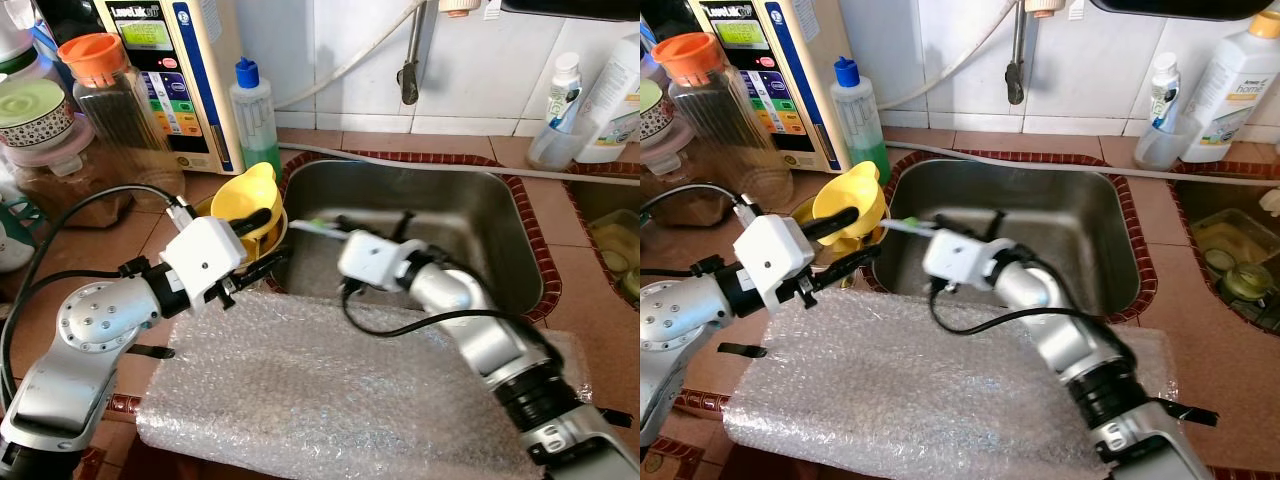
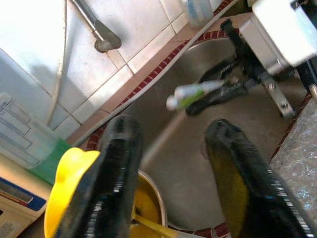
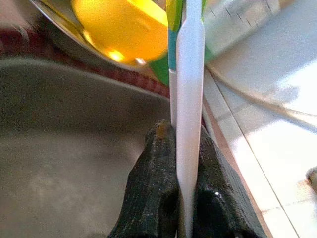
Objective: Kitchen organization
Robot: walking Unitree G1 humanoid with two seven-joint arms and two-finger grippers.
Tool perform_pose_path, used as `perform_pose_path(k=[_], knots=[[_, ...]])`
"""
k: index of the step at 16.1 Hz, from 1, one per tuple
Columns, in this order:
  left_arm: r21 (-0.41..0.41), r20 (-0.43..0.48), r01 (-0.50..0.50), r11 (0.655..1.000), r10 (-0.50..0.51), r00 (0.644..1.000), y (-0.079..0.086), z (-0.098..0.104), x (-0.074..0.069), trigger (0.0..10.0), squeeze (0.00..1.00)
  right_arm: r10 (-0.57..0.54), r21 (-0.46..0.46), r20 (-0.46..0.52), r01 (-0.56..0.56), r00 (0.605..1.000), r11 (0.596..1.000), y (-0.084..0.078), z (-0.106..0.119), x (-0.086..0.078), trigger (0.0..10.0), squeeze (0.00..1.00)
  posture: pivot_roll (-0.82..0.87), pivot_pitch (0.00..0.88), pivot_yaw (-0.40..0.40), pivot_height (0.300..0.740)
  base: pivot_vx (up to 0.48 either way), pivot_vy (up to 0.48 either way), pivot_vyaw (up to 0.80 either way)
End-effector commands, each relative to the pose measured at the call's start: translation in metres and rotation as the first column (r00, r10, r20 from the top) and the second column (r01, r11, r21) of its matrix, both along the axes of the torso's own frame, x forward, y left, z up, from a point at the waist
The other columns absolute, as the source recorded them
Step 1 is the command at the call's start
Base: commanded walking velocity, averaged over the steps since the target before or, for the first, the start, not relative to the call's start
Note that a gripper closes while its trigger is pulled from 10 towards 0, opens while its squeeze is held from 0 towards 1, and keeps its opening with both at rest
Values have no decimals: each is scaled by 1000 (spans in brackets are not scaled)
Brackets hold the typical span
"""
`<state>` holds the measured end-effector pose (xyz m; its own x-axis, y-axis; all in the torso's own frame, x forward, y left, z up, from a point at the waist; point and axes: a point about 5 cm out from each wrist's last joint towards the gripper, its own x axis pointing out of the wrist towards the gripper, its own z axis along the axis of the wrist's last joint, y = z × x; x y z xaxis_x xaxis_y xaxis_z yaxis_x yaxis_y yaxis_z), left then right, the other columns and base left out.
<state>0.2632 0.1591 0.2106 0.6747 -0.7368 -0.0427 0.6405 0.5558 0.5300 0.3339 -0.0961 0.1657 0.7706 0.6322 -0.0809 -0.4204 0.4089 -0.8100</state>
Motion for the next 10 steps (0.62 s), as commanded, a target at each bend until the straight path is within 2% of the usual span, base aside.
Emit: perform_pose_path(k=[1,3,5,7,8,9,10], knots=[[-6,-2,-35,999,35,999,9,1,0,10000,1000,-52,25,-12,52,999,998,-8,-4,3,0,0,-108,116,79,740,0,0,0],[-6,-16,-51,999,51,999,14,-1,0,10000,1000,-95,51,-28,97,995,994,-14,-6,6,0,0,-107,116,79,740,0,0,0],[-36,-54,-77,996,75,996,21,-4,-1,10000,1000,-166,141,-78,176,983,974,-27,-9,10,0,0,-104,115,79,740,0,0,0],[-77,-102,-80,994,72,992,23,-7,-2,10000,1000,-195,186,-126,216,973,958,-35,-12,12,0,0,-104,115,78,740,0,0,0],[-116,-153,-73,991,55,987,22,-10,-3,10000,1000,-227,222,-170,262,959,939,-43,-15,14,1529,0,-104,115,78,740,0,0,0],[-122,-182,-65,990,42,982,22,-12,-4,10000,1000,-252,242,-199,296,947,924,-49,-17,16,1294,0,-104,115,78,740,0,0,0],[-116,-206,-58,992,33,978,23,-14,-5,10000,1000,-278,237,-217,327,936,915,-55,-20,18,4431,0,-104,115,78,740,0,0,0]])
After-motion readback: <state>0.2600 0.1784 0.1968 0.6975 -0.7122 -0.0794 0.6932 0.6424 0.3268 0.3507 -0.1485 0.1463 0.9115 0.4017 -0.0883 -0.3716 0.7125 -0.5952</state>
